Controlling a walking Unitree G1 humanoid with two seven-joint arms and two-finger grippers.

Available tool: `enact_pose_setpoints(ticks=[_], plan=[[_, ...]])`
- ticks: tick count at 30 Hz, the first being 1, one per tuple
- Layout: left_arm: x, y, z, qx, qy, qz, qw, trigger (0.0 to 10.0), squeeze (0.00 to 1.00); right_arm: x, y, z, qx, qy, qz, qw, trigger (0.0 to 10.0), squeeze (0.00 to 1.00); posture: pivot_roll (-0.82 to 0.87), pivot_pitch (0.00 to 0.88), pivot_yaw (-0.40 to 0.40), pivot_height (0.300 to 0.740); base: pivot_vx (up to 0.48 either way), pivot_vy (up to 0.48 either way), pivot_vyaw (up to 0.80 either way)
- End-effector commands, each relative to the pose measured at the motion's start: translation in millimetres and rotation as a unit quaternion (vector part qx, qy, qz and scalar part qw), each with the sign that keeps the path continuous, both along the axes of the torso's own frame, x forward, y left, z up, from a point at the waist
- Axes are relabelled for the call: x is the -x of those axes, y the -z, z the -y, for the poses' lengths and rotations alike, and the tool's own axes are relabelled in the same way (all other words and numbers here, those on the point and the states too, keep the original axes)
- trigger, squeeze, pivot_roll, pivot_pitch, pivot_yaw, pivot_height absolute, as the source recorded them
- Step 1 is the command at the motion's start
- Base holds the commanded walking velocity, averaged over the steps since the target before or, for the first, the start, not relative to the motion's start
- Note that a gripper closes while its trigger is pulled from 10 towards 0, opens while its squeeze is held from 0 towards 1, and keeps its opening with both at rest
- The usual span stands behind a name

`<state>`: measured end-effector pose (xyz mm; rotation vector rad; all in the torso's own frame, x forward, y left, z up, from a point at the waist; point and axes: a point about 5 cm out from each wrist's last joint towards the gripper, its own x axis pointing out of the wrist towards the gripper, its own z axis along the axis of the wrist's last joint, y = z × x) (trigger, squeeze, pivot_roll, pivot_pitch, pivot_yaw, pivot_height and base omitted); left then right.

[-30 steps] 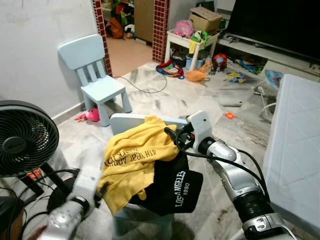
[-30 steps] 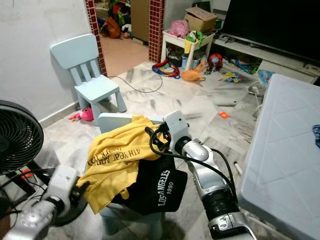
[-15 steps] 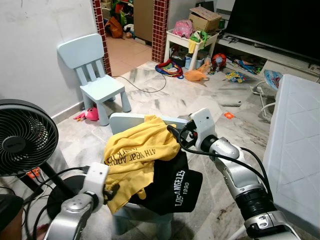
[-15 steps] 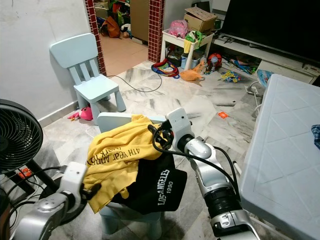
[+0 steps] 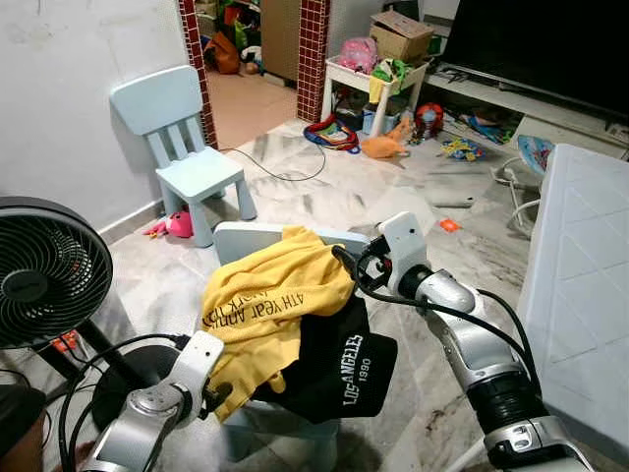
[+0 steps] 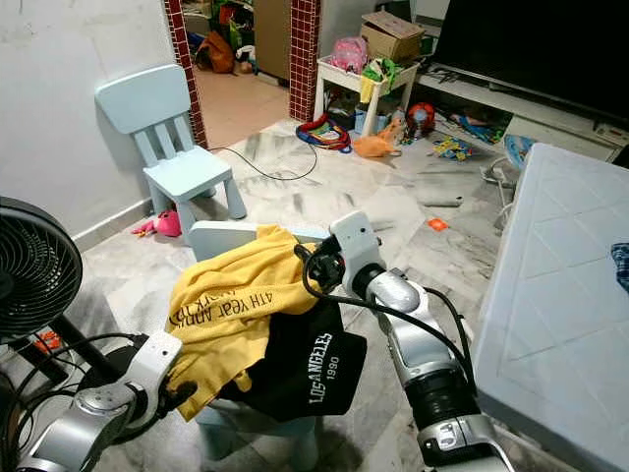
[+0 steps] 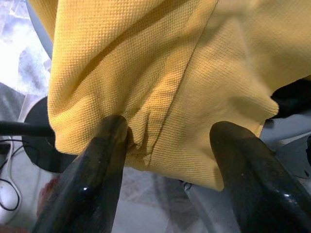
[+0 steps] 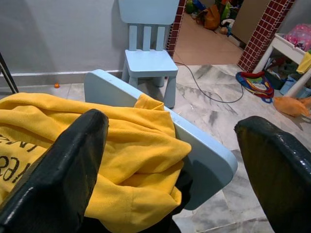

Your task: Hang hanger

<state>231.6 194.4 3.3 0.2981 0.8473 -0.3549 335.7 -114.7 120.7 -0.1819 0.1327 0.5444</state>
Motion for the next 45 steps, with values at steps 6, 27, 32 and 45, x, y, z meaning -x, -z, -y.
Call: enact_pose_setpoints(ticks=[6,27,32,45], plan=[[-7.5,-3.5,-5.8,-0.011,-0.002,0.019,1.000,0.0,0.00,-1.0,-4.5,4.0,0.003,0.004,0.006,1.000,10.0,0.00,-0.01,0.027,-0.046,0.740,0.000,0.000,0.00],[-21.0,-4.8,-8.5,0.025,-0.057,0.064,0.996,0.0,0.00,14.7,14.5,7.1,0.075,-0.110,-0.064,0.989,10.0,0.00,-0.02,0.012,-0.046,0.740,0.000,0.000,0.00],[-21.8,-3.9,-8.4,0.030,-0.061,0.064,0.996,0.0,0.00,14.7,14.1,4.6,0.080,-0.116,-0.059,0.988,10.0,0.00,-0.02,0.006,-0.047,0.740,0.000,0.000,0.00],[-28.3,-11.3,-7.3,0.036,-0.077,0.103,0.991,0.0,0.00,17.2,15.6,1.2,0.093,-0.127,-0.052,0.986,10.0,0.00,-0.02,0.006,-0.048,0.740,0.000,0.000,0.00]])
